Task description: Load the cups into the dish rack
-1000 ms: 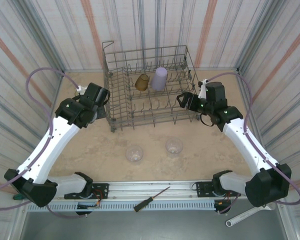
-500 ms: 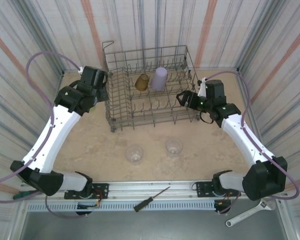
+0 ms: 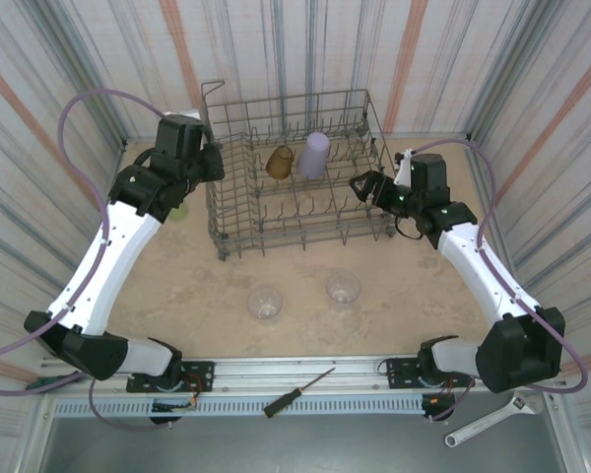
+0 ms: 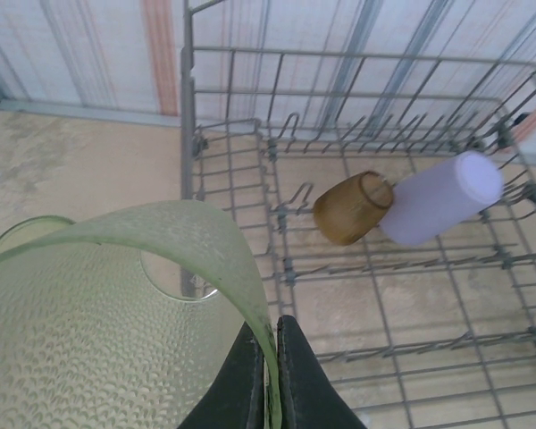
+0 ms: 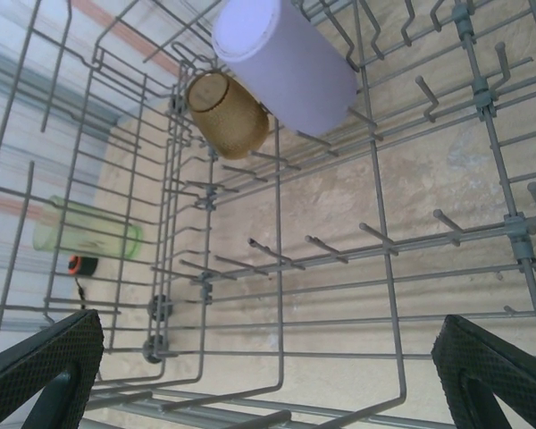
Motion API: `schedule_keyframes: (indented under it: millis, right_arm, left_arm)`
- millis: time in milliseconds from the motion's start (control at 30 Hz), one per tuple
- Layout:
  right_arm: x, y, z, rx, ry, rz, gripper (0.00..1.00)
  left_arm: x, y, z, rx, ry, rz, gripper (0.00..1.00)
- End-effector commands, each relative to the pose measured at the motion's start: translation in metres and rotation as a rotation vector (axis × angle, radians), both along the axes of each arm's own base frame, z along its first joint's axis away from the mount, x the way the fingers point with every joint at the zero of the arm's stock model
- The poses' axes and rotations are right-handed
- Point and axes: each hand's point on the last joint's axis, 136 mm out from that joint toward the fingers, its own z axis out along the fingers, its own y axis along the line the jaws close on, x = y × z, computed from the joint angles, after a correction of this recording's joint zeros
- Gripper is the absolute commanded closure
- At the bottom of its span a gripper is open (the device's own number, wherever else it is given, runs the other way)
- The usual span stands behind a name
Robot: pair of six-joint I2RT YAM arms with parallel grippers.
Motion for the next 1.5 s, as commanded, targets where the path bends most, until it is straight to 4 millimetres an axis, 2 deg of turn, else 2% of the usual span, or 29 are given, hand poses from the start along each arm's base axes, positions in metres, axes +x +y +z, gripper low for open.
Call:
schedule_keyframes:
  millis: [0, 333, 567, 833, 1133, 1467]
  right_arm:
    - [0.007, 0.003, 0.017, 0.072, -0.017, -0.007, 0.01]
    - [0.014, 0.009, 0.021, 0.164, -0.008, 0.041, 0.01]
    - [0.023, 0.016, 0.032, 0.274, -0.018, 0.105, 0.01]
    - [0.032, 0.03, 0.038, 0.39, -0.022, 0.178, 0.01]
    - [0.042, 0.044, 0.052, 0.51, -0.052, 0.269, 0.01]
    - [0.066, 0.053, 0.063, 0.645, -0.082, 0.297, 0.01]
  left_arm:
    - [0.009, -0.018, 0.031, -0.099, -0.11, -0.08, 1.0]
    - [0.037, -0.059, 0.025, -0.227, -0.084, -0.181, 1.0]
    - [0.053, -0.084, 0.016, -0.353, -0.069, -0.237, 1.0]
    - [0.074, -0.112, 0.009, -0.579, -0.019, -0.331, 1.0]
    - [0.09, -0.152, 0.011, -0.82, -0.003, -0.491, 1.0]
    - [0.095, -0.169, 0.004, -0.921, 0.016, -0.558, 1.0]
